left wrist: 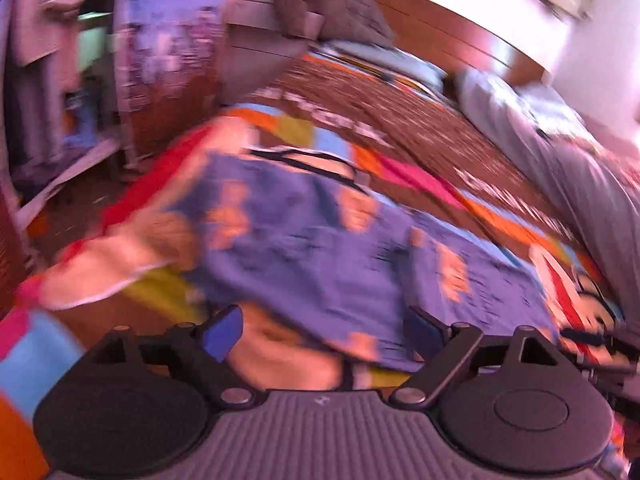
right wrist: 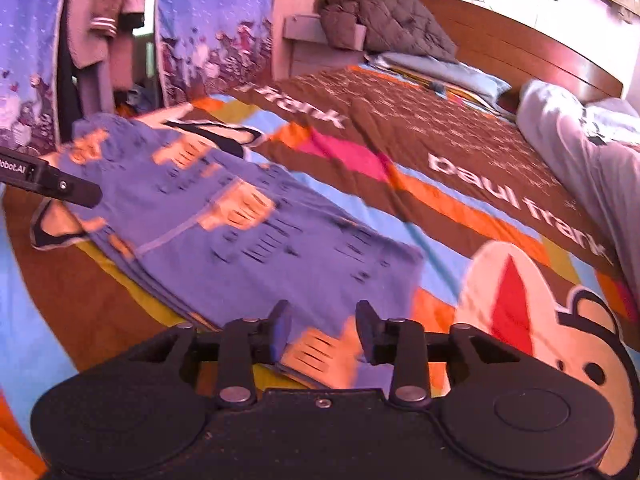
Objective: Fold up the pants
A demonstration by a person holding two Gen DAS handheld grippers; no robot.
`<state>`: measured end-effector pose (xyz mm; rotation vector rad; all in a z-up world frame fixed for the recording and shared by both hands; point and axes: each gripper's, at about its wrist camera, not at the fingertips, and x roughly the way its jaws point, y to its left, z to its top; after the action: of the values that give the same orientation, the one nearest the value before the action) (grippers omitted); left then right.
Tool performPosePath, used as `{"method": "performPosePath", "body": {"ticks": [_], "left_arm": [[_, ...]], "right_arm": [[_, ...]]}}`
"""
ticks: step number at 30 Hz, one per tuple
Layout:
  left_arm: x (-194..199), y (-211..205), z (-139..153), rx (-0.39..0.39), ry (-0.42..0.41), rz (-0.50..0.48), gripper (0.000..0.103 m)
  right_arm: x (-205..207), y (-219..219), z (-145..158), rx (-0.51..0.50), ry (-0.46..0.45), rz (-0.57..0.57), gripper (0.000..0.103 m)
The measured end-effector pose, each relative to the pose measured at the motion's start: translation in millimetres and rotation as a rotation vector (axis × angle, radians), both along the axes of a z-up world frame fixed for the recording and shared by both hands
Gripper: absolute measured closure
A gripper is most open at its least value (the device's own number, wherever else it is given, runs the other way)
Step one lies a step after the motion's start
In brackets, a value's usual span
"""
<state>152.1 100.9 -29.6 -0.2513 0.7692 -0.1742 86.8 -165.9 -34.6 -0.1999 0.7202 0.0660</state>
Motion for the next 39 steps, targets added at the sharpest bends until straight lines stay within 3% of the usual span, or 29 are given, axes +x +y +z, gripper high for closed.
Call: {"method": "performPosePath", "body": {"ticks": [3, 5, 10, 14, 19, 22, 24, 26, 30, 34, 39], "left_arm": [[0.4, 37.7, -11.2, -0.123, 0.042, 0.124, 0.012], [6.7, 55.7, -14.1, -0.215, 0.05, 0.151, 0.012], [31.0, 65.5, -10.3, -0.128, -0.038, 0.23, 0.012], [46.1, 78.1, -21.8, -0.206, -0.003, 0.276, 0.016], [49.3, 74.7, -25.0, -0.197, -0.006, 0.283, 0.023], [47.7, 74.8, -23.7, -0.206, -0.01, 0.267, 0.043], [48.6, 77.9, -26.3, -0.25, 0.01, 0.255, 0.069], [49.9, 83.8, -30.8, -0.309, 0.027, 0.263, 0.085], [46.7, 98.8, -41.2, -0.44, 0.052, 0.318, 0.09], [44.7, 97.9, -42.7, -0.425, 0.054, 0.324, 0.091], [44.7, 99.0, -42.5, -0.43, 0.067, 0.33, 0.091]], "right_arm": [[9.9, 17.9, -17.9, -0.007, 0.076, 0.026, 0.062], [9.9, 30.9, -17.1, -0.071, 0.034, 0.019, 0.063], [39.6, 53.2, 5.9, -0.037, -0.025, 0.05, 0.064], [92.2, 76.6, 11.1, 0.025, -0.027, 0.119, 0.065], [160.3, 109.5, 4.8, 0.103, 0.005, 0.206, 0.07], [191.9, 119.4, -3.3, 0.131, 0.043, 0.201, 0.074], [207.6, 122.2, -9.4, 0.121, 0.066, 0.18, 0.076], [218.2, 120.2, -14.2, 0.123, 0.08, 0.156, 0.077], [224.0, 112.1, -12.8, 0.15, 0.081, 0.11, 0.076], [210.5, 110.1, -2.0, 0.131, 0.027, 0.095, 0.076], [203.8, 126.5, 5.5, 0.175, 0.015, 0.186, 0.076]]}}
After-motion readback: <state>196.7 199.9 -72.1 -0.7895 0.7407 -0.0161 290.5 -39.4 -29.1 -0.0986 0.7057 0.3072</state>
